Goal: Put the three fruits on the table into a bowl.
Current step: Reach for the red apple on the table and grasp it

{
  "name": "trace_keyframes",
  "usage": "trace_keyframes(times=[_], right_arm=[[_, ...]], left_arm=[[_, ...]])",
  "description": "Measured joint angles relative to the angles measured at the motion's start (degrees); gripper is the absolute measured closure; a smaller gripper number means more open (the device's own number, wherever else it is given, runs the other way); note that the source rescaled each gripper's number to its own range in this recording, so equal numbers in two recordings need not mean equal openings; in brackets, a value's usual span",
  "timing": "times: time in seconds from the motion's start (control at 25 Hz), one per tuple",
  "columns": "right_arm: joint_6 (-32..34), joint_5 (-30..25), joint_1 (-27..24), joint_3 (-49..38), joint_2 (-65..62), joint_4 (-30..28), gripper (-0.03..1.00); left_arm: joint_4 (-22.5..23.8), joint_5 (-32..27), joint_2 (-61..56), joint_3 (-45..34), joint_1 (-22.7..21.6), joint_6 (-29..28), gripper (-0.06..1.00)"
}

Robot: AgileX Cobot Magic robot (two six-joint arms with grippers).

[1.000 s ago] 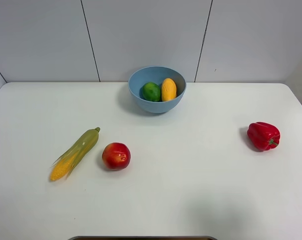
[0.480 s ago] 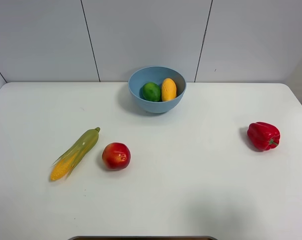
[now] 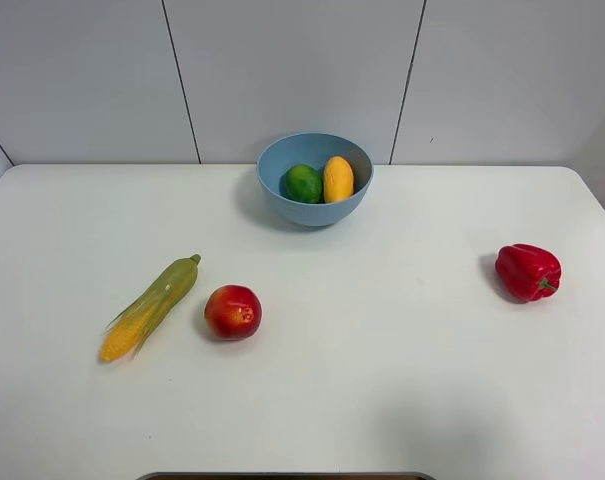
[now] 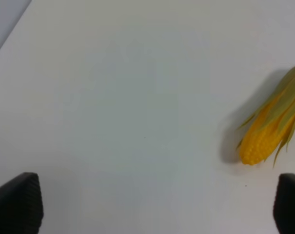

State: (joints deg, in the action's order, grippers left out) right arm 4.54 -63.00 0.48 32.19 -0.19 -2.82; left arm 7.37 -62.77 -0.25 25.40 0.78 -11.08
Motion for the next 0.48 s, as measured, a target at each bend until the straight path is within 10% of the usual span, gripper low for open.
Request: trace_keyframes(times=[0.48], right_arm=[[0.0, 0.0, 0.0, 0.0, 0.0, 0.0, 0.05]], left_arm=[[-0.1, 0.3, 0.4, 0.4, 0.0, 0.6, 0.07]])
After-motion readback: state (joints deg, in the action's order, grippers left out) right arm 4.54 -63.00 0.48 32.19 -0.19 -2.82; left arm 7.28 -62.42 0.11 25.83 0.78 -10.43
